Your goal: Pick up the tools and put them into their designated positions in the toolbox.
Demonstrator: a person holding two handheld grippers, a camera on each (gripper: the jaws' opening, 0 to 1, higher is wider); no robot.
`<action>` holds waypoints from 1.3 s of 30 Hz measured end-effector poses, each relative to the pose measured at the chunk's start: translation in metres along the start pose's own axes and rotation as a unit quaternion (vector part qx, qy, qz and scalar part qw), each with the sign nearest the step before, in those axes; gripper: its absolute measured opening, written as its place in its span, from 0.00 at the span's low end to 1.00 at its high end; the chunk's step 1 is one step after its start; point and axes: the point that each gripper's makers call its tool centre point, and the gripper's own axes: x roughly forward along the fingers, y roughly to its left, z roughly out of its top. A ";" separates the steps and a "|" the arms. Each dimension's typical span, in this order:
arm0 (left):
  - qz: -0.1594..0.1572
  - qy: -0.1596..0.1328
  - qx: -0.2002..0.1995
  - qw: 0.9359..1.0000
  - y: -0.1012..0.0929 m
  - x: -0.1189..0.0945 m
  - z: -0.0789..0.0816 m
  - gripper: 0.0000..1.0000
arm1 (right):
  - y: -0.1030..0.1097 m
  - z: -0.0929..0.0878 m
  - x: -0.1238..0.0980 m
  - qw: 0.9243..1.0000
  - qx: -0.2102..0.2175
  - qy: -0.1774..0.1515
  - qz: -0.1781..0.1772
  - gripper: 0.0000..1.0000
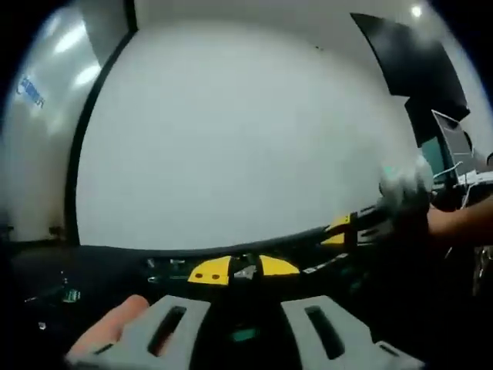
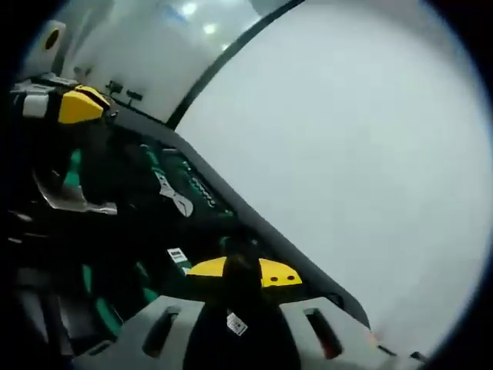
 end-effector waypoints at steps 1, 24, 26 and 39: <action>-0.001 0.000 -0.001 1.000 0.000 0.001 0.000 0.11 | -0.001 0.000 0.000 1.000 0.005 0.000 0.000 0.12; -0.009 -0.001 0.013 1.000 -0.006 0.000 0.003 0.08 | -0.180 -0.159 -0.019 0.859 0.301 0.415 0.008 0.17; -0.009 -0.001 0.009 1.000 -0.005 0.001 0.003 0.08 | -0.186 -0.163 -0.003 0.854 0.313 0.415 0.012 0.18; 0.004 0.012 0.029 0.999 -0.005 -0.003 -0.002 0.08 | -0.170 -0.184 0.000 0.812 0.342 0.468 0.066 0.09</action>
